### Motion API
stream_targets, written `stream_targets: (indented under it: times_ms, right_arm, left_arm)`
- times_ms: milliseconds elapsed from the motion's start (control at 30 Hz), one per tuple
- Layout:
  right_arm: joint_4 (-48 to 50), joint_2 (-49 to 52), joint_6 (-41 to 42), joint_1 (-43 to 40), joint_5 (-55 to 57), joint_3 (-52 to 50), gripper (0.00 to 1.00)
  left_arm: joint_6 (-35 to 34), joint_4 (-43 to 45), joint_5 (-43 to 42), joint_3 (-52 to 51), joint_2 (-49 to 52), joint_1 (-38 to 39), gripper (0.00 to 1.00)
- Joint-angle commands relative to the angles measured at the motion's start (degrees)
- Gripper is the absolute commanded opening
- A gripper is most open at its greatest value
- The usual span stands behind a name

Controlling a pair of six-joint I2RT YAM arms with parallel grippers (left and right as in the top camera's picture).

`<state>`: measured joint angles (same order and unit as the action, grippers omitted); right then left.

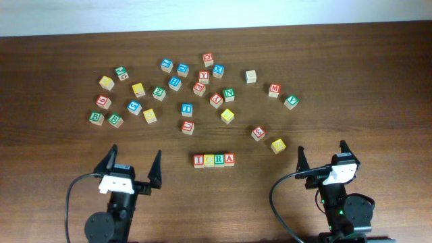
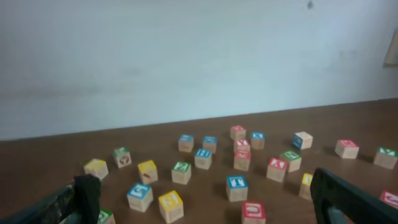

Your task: Spell out ICRA

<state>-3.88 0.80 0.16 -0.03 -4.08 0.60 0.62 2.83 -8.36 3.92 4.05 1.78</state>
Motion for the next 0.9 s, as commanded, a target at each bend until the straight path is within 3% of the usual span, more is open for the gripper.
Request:
stream_targets:
  times_ms: [0,233,367,567,667,867]
  right_arm:
    - [-0.37,-0.59,0.07,-0.37,-0.15,-0.28,0.98]
    - [-0.37,-0.59,0.07,-0.37,-0.15,-0.28,0.98]
    - [-0.37,-0.59,0.07,-0.37,-0.15,-0.28,0.98]
    - [-0.37,-0.59,0.07,-0.37,-0.15,-0.28,0.98]
    - [-0.39,-0.59,0.07,-0.37,-0.15,-0.28,0.98]
    - [-0.37,-0.59,0.07,-0.37,-0.15,-0.28,0.98]
  left_arm:
    - [4.26,1.86,-0.28,-2.43,-3.17,-0.26,0.99]
    - [3.19,1.16,4.11,-3.41,-3.78,-1.46,0.99]
    - [-6.93,-7.15,11.19,-3.41,-3.78,-1.49,0.99]
    - [-6.99,-7.65,10.19,-3.41,-3.78,-1.46,0.99]
    - [-0.94,-7.72,8.17,-3.41,-3.78,-1.46,0.99]
    - [-1.01,-7.85,8.2,-3.41,-3.78,-1.46,0.99]
